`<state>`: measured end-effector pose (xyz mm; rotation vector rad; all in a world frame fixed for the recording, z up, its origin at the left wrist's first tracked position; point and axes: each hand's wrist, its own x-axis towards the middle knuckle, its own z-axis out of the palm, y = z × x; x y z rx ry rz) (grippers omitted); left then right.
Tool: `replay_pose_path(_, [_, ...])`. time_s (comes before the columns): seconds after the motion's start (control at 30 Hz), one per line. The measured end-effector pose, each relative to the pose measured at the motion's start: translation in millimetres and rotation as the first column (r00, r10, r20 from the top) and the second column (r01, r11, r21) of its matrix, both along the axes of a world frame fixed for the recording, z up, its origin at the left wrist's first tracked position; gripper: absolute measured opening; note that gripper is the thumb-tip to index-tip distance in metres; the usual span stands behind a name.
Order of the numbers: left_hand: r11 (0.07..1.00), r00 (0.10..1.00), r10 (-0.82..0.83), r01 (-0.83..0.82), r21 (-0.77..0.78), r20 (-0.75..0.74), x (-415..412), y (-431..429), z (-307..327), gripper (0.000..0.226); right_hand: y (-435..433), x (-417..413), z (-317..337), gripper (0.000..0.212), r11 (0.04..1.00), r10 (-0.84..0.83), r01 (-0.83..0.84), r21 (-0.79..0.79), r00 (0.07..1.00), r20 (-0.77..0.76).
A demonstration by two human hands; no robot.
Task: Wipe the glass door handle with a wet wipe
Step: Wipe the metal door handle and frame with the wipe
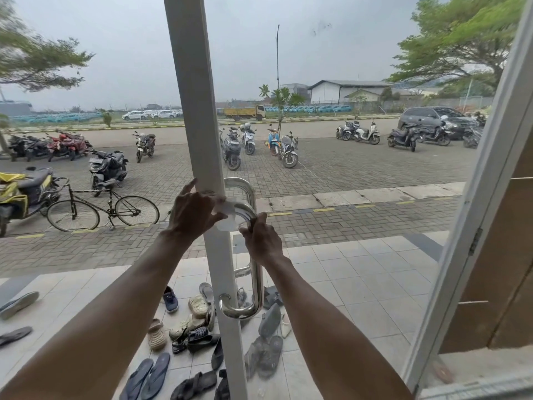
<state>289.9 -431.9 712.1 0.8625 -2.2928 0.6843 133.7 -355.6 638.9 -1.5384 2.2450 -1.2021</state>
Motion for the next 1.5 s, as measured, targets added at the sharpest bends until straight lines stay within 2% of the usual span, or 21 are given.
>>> replay_pose_path(0.1, [0.997, 1.000, 0.006, -0.007, 0.075, 0.003, -2.7, 1.0, 1.5, 0.044, 1.4, 1.1, -11.3, 0.055, 1.000, 0.001, -0.002, 0.030, 0.999, 0.042])
replay_pose_path(0.2, [0.995, 1.000, 0.004, -0.005, 0.099, 0.010, -6.3, 10.5, 4.7, 0.046, 5.1, 2.6, -27.1, 0.050, 0.999, 0.001, -0.005, 0.050, 0.997, 0.075])
replay_pose_path(0.37, [0.999, 0.998, -0.030, 0.028, 0.041, 0.059, -9.6, 15.0, 11.0, 0.049, 11.3, 2.9, -48.3, 0.041, 0.994, 0.012, -0.021, 0.103, 0.996, 0.085])
replay_pose_path(0.57, [0.997, 0.998, -0.049, 0.046, 0.055, 0.050, -2.4, -5.1, 13.6, 0.055, 14.0, 2.9, -64.3, 0.037, 0.991, 0.011, -0.023, 0.135, 0.996, 0.087])
replay_pose_path(0.73, [0.998, 0.998, -0.049, 0.047, 0.048, 0.040, -3.0, -1.2, 14.6, 0.061, 16.1, 2.0, -74.0, 0.042, 0.981, 0.009, -0.022, 0.195, 0.998, 0.066])
replay_pose_path(0.93, [0.987, 0.985, -0.155, 0.157, -0.023, 0.077, -9.3, 8.8, 11.5, 0.049, 17.0, 5.0, -85.5, 0.042, 0.980, -0.016, -0.001, 0.199, 0.996, 0.082])
replay_pose_path(1.07, [0.995, 0.993, -0.080, 0.074, 0.069, 0.088, 3.1, -6.6, 21.9, 0.058, 15.6, 3.8, -89.2, 0.048, 0.976, -0.015, -0.002, 0.217, 0.997, 0.076])
replay_pose_path(1.17, [0.992, 0.995, -0.079, 0.072, 0.105, 0.063, 1.4, -8.8, 19.1, 0.057, 13.9, 2.6, -94.3, 0.050, 0.974, -0.016, 0.000, 0.227, 0.998, 0.067])
replay_pose_path(1.5, [0.995, 0.999, -0.041, 0.040, 0.095, 0.010, -22.6, 16.4, 4.5, 0.051, 10.4, 7.8, -108.9, 0.048, 0.975, -0.062, 0.050, 0.216, 0.997, 0.052])
